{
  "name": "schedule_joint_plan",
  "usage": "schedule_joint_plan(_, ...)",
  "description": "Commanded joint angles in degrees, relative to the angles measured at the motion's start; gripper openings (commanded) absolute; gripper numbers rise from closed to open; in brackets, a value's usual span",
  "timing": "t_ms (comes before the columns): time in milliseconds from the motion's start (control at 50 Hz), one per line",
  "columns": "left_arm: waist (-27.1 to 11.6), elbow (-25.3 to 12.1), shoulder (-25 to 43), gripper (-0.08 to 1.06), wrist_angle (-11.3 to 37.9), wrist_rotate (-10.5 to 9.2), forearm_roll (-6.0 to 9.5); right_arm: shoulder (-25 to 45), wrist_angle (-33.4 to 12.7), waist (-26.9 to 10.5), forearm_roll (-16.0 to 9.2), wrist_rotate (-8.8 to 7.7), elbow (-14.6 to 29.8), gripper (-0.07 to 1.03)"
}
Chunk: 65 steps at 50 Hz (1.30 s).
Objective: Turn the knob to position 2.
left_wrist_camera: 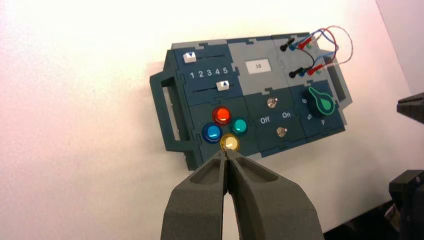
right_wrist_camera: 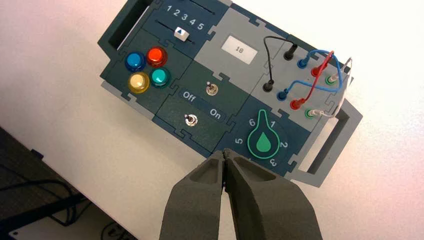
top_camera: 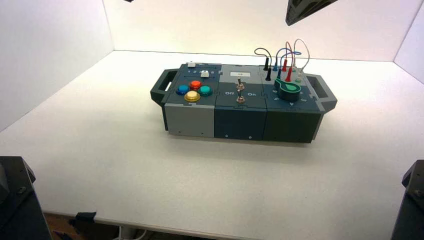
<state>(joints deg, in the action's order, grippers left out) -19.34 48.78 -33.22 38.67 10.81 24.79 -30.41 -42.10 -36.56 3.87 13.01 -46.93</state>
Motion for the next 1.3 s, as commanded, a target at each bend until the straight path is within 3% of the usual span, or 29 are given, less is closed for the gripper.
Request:
schedule_joint_plan(20,-0.4,-0.7,-0.3,-0.03,-0.7,-0.18,0.26,-0.4,0.2,0.1,-0.2,0.00,0.5,-0.02)
schedule_joint_plan(520,-0.4,-0.1,-0.2,-0.03,-1.6,-0.88,0.35,0.9,0.2,0.1,-0.2,0.00,0.1,-0.02)
schedule_joint_plan(880,-0.4,-0.3,-0.1,-0.03,-1.5,-0.97,0.35,12.7,5.1,0.4,-0.2,0.18,1.3,-0.02)
schedule_joint_plan(1300,-0.4,0.3,-3.7,-0.03,0.0,-0.97,0.26,23.5,8.9,4.0,0.1,0.18,5.2,-0.02)
